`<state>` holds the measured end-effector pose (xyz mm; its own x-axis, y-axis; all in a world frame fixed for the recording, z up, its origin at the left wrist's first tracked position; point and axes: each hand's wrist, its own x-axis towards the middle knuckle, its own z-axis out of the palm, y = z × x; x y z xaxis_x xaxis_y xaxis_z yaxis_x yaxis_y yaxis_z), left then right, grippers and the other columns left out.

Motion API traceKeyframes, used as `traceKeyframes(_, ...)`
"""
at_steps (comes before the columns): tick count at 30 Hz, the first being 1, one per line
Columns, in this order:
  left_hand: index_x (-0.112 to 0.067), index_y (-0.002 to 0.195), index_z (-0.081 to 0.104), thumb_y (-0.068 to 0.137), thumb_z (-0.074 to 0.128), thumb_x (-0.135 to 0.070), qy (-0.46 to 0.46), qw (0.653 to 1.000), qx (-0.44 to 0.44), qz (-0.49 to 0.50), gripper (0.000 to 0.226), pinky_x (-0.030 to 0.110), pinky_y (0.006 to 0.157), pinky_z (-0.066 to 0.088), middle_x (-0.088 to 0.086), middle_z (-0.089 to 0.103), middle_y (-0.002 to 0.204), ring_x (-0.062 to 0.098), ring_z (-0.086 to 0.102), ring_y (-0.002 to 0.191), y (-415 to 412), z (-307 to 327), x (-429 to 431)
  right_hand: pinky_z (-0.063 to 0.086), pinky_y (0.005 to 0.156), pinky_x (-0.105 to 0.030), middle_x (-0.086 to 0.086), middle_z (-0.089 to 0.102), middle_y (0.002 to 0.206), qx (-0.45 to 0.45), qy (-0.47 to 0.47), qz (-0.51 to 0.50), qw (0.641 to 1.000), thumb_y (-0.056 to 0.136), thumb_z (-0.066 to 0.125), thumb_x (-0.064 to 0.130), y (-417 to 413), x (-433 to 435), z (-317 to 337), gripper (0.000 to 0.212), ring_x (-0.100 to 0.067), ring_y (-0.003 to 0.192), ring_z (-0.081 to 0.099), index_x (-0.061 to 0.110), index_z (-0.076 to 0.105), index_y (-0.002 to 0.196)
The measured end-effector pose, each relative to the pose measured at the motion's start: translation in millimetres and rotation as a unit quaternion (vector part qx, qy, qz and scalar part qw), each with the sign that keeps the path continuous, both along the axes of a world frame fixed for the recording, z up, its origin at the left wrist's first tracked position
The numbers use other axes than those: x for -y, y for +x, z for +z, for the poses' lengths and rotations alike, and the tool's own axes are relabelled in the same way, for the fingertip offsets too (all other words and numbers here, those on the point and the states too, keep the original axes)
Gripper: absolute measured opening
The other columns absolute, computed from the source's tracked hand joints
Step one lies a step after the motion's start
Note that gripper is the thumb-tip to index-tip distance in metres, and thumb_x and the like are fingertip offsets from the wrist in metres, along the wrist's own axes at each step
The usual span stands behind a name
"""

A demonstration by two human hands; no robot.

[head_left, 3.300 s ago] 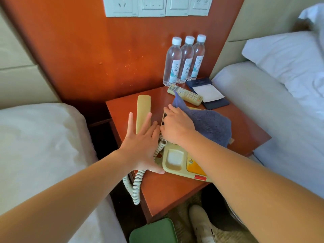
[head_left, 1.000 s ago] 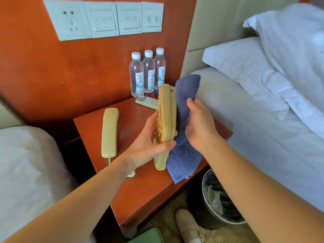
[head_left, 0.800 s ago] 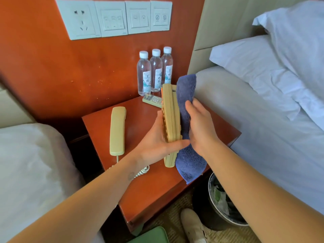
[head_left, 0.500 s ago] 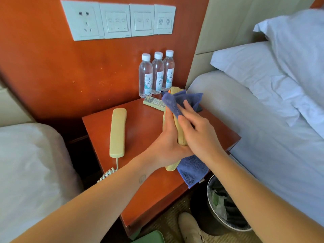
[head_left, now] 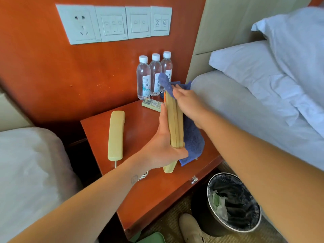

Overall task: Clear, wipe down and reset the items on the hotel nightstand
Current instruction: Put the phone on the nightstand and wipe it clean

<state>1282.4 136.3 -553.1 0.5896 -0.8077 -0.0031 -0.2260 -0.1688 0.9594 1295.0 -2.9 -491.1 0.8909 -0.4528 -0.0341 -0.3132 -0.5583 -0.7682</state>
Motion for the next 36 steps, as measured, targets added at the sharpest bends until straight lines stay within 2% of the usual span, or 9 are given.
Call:
traceKeyframes(3,-0.044,0.143,-0.031,0.069,0.071,-0.005,-0.019,1.0,-0.021,0.005,0.132,0.015,0.063,0.048,0.01,0.043,0.143,0.0,0.059,0.084,3,3,-10,0.031,0.113,-0.036,0.001,0.053,0.143,0.037,0.06,-0.019,0.997,0.101,0.04,0.039,-32,-19,-11,0.042,-0.019,0.134,0.044,0.026,0.053,0.139)
traceKeyframes(6,-0.045,0.147,-0.023,0.073,0.073,0.002,-0.031,0.999,-0.028,-0.005,0.13,0.016,0.071,0.049,0.002,0.051,0.13,-0.001,0.059,0.089,6,3,-16,0.048,0.1,-0.044,0.001,0.075,0.102,0.072,0.211,-0.053,0.973,0.091,0.053,0.051,-62,-28,-21,0.036,-0.017,0.103,0.068,0.025,0.075,0.103)
traceKeyframes(9,-0.044,0.148,-0.02,0.078,0.069,0.01,-0.029,0.999,-0.033,-0.008,0.125,0.025,0.072,0.054,0.001,0.056,0.115,0.002,0.061,0.085,6,4,-18,0.049,0.102,-0.037,0.004,0.073,0.109,0.13,0.291,-0.027,0.948,0.098,0.052,0.04,-67,-33,-30,0.026,-0.009,0.106,0.067,0.028,0.074,0.107)
traceKeyframes(12,-0.043,0.149,-0.016,0.078,0.065,0.013,-0.026,0.999,-0.037,-0.003,0.122,0.037,0.074,0.055,0.01,0.061,0.107,0.01,0.062,0.08,6,9,-20,0.027,0.116,-0.027,0.01,0.033,0.155,0.148,0.22,0.026,0.964,0.105,0.038,0.032,-42,-33,-35,0.041,-0.001,0.14,0.031,0.029,0.04,0.146)
traceKeyframes(15,-0.045,0.149,-0.013,0.081,0.062,0.014,-0.046,0.996,-0.068,0.016,0.117,0.023,0.076,0.053,-0.006,0.061,0.107,0.001,0.063,0.086,11,4,-28,0.005,0.115,-0.02,0.011,0.003,0.162,0.143,0.168,0.058,0.974,0.107,0.03,0.028,-7,-29,-35,0.049,0.003,0.143,0.002,0.026,0.017,0.154)
traceKeyframes(18,-0.059,0.146,0.003,0.081,0.066,0.008,-0.116,0.979,-0.157,0.064,0.113,0.026,0.084,0.055,-0.018,0.06,0.121,0.004,0.063,0.108,19,-5,-42,0.003,0.114,-0.026,0.011,0.005,0.162,0.104,0.153,0.089,0.979,0.107,0.027,0.031,27,-28,-35,0.049,-0.004,0.147,-0.001,0.026,0.016,0.154)
traceKeyframes(25,-0.045,0.145,0.034,0.059,0.07,-0.007,-0.239,0.876,-0.398,0.129,0.101,0.047,0.088,0.056,0.007,0.063,0.131,0.031,0.065,0.111,3,-55,-67,0.018,0.117,-0.03,0.007,0.024,0.159,0.021,-0.035,0.11,0.993,0.102,0.044,0.033,29,-31,-70,0.049,-0.015,0.147,0.019,0.026,0.035,0.15)
traceKeyframes(32,-0.024,0.139,0.045,0.085,0.073,-0.031,0.021,0.953,-0.238,0.188,0.061,0.027,0.086,0.054,-0.005,0.068,0.116,0.012,0.066,0.103,18,-60,-82,0.012,0.118,-0.046,0.004,0.014,0.162,-0.082,-0.239,0.122,0.96,0.101,0.035,0.049,12,-18,-104,0.051,-0.022,0.149,0.012,0.04,0.026,0.151)
traceKeyframes(36,-0.029,0.141,0.036,0.097,0.058,-0.023,-0.03,0.949,-0.173,0.262,0.05,0.003,0.068,0.047,-0.019,0.06,0.116,-0.018,0.061,0.085,-2,-68,-66,0.008,0.118,-0.04,0.006,0.02,0.161,-0.091,-0.23,0.144,0.958,0.103,0.034,0.042,10,-20,-107,0.048,-0.02,0.149,0.01,0.033,0.032,0.15)
